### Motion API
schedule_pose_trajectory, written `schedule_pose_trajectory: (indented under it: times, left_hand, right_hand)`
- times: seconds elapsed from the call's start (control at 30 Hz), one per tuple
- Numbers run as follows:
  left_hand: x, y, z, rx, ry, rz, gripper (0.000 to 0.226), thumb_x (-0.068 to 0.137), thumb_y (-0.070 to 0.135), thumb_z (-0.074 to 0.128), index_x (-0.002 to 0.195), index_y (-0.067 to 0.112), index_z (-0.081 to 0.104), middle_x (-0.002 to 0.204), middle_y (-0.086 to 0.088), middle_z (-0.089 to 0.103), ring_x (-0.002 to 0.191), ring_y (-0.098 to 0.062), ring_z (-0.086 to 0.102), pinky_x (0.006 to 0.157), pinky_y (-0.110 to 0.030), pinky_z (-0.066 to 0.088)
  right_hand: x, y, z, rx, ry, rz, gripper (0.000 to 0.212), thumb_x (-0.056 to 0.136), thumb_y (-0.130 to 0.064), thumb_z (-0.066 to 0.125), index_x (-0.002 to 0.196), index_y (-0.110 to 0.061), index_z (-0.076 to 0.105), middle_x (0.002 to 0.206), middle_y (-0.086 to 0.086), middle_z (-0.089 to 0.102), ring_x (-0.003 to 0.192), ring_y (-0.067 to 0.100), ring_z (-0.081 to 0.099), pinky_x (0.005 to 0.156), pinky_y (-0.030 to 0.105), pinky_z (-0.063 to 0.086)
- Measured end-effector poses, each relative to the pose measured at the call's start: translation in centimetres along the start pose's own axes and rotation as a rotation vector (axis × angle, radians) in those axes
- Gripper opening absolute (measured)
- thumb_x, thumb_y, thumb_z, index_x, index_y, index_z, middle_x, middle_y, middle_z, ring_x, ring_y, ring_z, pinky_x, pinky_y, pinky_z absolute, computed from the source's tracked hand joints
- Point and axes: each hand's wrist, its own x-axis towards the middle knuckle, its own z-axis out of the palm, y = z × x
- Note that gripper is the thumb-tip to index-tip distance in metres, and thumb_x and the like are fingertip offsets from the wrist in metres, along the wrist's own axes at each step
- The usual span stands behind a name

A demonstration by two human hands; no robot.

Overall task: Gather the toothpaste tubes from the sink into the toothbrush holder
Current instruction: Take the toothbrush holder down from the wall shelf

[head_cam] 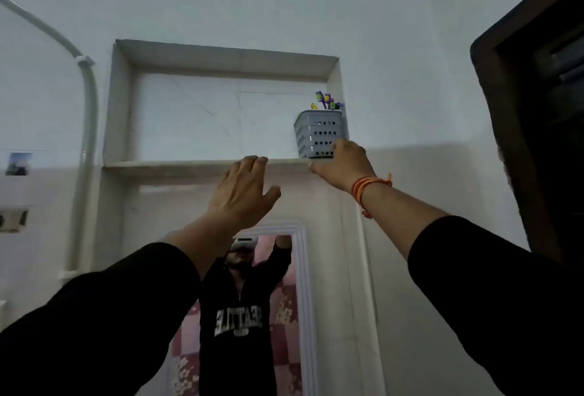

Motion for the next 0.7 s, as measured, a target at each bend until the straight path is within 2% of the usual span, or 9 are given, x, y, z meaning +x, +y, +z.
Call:
schedule_pose_trajectory:
  times: [0.07, 0.23, 0.37, 0.5, 0.6, 0.7]
  left_hand:
    - [2.5, -0.2, 1.8, 0.001, 0.017, -0.006, 0.07, 0.095, 0.046, 0.05, 0.153, 0.01, 0.034, 0.156, -0.013, 0.039, 0.144, -0.032, 0.036, 0.118, -0.046, 0.031]
    - [7.2, -1.4, 7.2, 0.063, 0.03, -0.006, 0.069, 0.097, 0.049, 0.046, 0.154, 0.012, 0.033, 0.16, -0.01, 0.035, 0.149, -0.028, 0.03, 0.122, -0.045, 0.024]
    - [7.4, -3.4, 11.6, 0.17, 0.086, 0.02, 0.081, 0.097, 0.059, 0.037, 0.162, 0.017, 0.013, 0.169, -0.002, 0.02, 0.158, -0.021, 0.008, 0.128, -0.046, 0.007]
    - [7.5, -4.4, 13.4, 0.187, 0.185, 0.068, 0.088, 0.093, 0.061, 0.039, 0.163, 0.019, 0.008, 0.169, 0.0, 0.017, 0.159, -0.02, 0.004, 0.128, -0.046, 0.003]
    - [7.5, -4.8, 13.5, 0.175, 0.174, 0.082, 0.091, 0.089, 0.061, 0.041, 0.163, 0.02, 0.005, 0.169, 0.001, 0.015, 0.159, -0.02, 0.003, 0.128, -0.045, 0.002]
    - [7.5, -5.2, 13.0, 0.133, 0.134, 0.107, 0.096, 0.084, 0.062, 0.04, 0.163, 0.022, 0.003, 0.17, 0.003, 0.011, 0.159, -0.018, -0.001, 0.128, -0.044, -0.001]
  right_hand:
    - [2.8, 1.1, 1.1, 0.033, 0.03, 0.001, 0.068, 0.057, -0.05, 0.07, 0.114, -0.014, 0.061, 0.108, 0.006, 0.068, 0.094, 0.024, 0.066, 0.082, 0.036, 0.06]
    - [9.8, 2.1, 4.2, 0.029, 0.047, 0.076, 0.1, 0.051, -0.058, 0.076, 0.132, -0.009, 0.045, 0.128, 0.013, 0.053, 0.111, 0.03, 0.058, 0.094, 0.043, 0.055]
    - [13.3, 2.5, 6.7, 0.018, 0.084, 0.148, 0.117, 0.054, -0.06, 0.082, 0.142, -0.004, 0.029, 0.135, 0.016, 0.044, 0.121, 0.031, 0.05, 0.103, 0.042, 0.048]
    - [15.2, 2.4, 7.6, 0.216, 0.147, 0.284, 0.126, 0.027, -0.064, 0.083, 0.134, -0.014, 0.04, 0.124, 0.007, 0.056, 0.11, 0.027, 0.059, 0.095, 0.042, 0.054]
    - [14.8, 2.2, 7.6, 0.246, 0.19, 0.293, 0.119, 0.03, -0.063, 0.083, 0.131, -0.013, 0.044, 0.12, 0.005, 0.058, 0.105, 0.024, 0.06, 0.082, 0.032, 0.053]
    - [14.0, 1.7, 6.9, 0.278, 0.213, 0.306, 0.113, 0.039, -0.059, 0.087, 0.13, -0.01, 0.042, 0.122, 0.007, 0.057, 0.106, 0.024, 0.059, 0.071, 0.029, 0.042]
